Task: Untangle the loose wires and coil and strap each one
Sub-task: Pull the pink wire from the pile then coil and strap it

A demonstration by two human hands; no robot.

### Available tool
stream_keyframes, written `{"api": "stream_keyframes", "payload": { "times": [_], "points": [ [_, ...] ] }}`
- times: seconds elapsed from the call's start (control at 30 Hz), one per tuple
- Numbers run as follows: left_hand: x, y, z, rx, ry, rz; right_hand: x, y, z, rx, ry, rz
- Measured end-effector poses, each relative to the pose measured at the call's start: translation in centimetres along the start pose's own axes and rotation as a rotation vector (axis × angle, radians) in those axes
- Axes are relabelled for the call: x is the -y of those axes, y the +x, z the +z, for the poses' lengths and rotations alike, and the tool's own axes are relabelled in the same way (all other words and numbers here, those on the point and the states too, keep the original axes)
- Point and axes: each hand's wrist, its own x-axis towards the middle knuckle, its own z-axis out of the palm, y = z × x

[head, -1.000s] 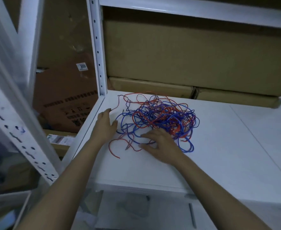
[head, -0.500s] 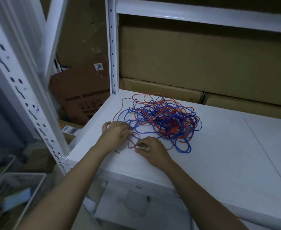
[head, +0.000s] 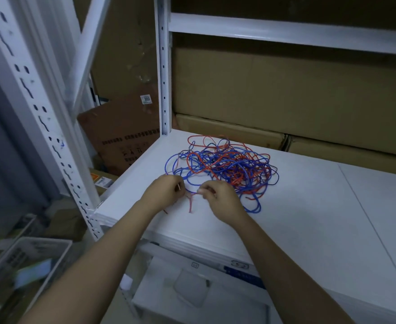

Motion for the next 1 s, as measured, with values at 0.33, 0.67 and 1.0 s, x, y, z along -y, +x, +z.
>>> {"api": "stream_keyframes", "payload": {
  "times": [0.33, 0.67, 1.0],
  "points": [
    [-2.2, 0.6, -0.1, -0.297, -0.384, -0.086, -1.1, -2.0, -0.7, 0.206, -0.513, -0.202],
    [-4.5, 1.0, -2.0, -0.284, -0.847, -0.067, 0.0, -0.5, -3.7, -0.214, 0.131, 0.007],
    [-5.0, 0.0, -6.0, -0.175, -0.726, 0.075, 3.7, 3.6, -7.5, -0.311, 0.182, -0.163]
  ]
}}
